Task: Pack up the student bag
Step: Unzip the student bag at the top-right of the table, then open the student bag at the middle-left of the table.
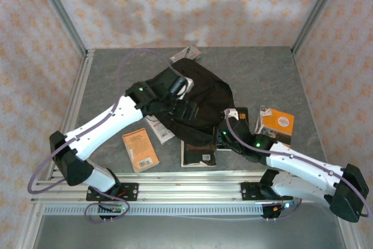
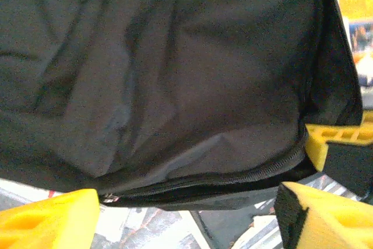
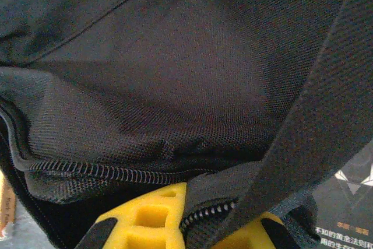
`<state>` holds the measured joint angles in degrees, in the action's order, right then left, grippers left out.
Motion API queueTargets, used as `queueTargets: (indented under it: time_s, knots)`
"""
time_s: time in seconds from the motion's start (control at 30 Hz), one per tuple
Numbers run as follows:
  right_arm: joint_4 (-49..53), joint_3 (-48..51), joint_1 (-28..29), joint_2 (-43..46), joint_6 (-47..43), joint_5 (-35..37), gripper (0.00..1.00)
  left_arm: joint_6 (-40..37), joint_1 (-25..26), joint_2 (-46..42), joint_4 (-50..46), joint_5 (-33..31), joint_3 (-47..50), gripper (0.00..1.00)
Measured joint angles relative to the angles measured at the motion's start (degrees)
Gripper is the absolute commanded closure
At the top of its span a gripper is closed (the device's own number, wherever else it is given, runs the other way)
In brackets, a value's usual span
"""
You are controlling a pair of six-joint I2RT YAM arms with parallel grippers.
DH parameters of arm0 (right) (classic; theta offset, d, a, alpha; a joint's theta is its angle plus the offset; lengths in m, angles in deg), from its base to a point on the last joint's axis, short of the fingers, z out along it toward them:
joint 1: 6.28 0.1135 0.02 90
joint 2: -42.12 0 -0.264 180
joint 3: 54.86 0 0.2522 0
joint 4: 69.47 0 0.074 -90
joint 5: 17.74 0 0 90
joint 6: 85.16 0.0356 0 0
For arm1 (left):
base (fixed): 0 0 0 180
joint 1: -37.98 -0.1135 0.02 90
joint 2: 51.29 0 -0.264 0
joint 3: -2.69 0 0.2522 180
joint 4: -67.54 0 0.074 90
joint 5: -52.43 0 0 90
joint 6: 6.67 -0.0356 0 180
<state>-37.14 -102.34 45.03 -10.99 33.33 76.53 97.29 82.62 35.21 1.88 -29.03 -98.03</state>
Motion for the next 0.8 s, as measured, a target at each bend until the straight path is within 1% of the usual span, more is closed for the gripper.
queueTargets:
  time_s: [0.13, 0.2, 0.3, 0.43, 0.57, 0.8]
  knots:
    - [-1.81, 0.63, 0.0, 1.64, 1.38, -0.83, 1.0, -5.27, 3.19, 2.99, 1.68, -1.16, 0.0, 0.17]
    - [-2.51, 1.22, 0.0, 2.62, 1.99, -1.05, 1.0, -7.06, 3.8, 4.52, 2.54, -1.46, -0.02, 0.17]
    - [-3.1, 2.1, 0.0, 3.93, 2.86, -1.09, 1.0, -9.07, 3.89, 6.73, 3.69, -1.2, -0.17, 0.17]
    - [-3.21, 2.34, 0.0, 4.48, 3.26, -1.11, 1.0, -10.86, 4.0, 8.24, 5.01, 0.98, -0.17, 0.16]
    - [-3.21, 2.34, 0.0, 4.48, 3.52, -1.11, 1.0, -11.82, 4.02, 9.49, 5.79, 3.1, -0.33, 0.16]
    - [-3.21, 2.38, 0.0, 4.48, 3.98, -1.09, 1.0, -13.25, 4.02, 13.22, 6.32, 4.87, -1.44, 0.17]
